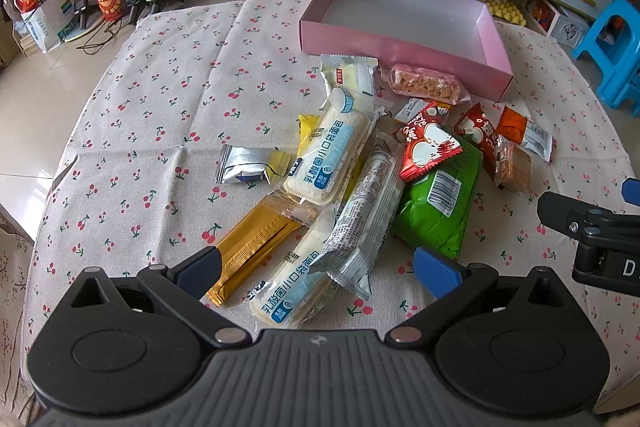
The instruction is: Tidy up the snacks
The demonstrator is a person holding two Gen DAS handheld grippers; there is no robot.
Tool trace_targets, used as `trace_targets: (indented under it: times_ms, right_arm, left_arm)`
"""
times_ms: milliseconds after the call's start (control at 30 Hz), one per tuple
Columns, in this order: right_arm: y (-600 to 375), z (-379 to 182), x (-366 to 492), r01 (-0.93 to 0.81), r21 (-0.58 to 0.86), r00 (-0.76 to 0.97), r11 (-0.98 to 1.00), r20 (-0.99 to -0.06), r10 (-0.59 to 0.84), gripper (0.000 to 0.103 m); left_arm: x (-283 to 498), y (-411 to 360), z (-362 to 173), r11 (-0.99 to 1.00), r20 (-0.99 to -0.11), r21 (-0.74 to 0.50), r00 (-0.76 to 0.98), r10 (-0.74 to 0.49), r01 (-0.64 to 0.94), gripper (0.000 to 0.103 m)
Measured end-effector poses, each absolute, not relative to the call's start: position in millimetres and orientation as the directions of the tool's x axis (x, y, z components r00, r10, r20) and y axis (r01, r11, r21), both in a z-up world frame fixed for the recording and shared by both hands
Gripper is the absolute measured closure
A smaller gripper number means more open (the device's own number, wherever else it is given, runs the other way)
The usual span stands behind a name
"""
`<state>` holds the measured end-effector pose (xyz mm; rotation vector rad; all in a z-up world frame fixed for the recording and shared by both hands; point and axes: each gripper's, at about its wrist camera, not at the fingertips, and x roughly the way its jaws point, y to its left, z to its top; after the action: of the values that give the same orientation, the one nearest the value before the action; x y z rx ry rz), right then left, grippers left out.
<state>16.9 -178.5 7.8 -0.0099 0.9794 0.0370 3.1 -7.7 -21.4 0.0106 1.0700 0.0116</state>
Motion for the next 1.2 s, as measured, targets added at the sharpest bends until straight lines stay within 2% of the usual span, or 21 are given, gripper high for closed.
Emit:
trace_targets:
  times_ms: [633,800,1000,1100,1200]
  right_arm:
    - [-178,9,18,-0.049,0.018,0.558,0.999,-0.829,0.043,0.000]
    - [-180,9,24,-0.076,0.064,0.551,0.995,-0.829,0.095,0.000]
    - [-177,11,27,-0.139,0.017,0.580,0.990,-0.809,0.095,0.000]
    - [-181,11,30,-0.155,0.070,0.584,0.985,-0.798,0.148,0.000]
    - [-189,5,34,-0.179,0.185,0.570,0.966,-0.781,0.255,0.000]
  left_arm:
    - [3,-5,-21,0.999,-0.860,0.040,0.509,0.040,-0.009,0.001]
    - [8,-1,-19,0.999,-0.858,0.029,0.514,0.008,0.034,0.001]
    - [14,6,-14,0.996,-0.846,0.008,0.531,-0.040,0.089,0.001]
    - [18,9,-14,0.990,-0.847,-0.010,0.526,-0.083,0.140,0.002]
    - [24,16,-14,0.983,-0.850,-0.062,0.507,-0.143,0.174,0.007]
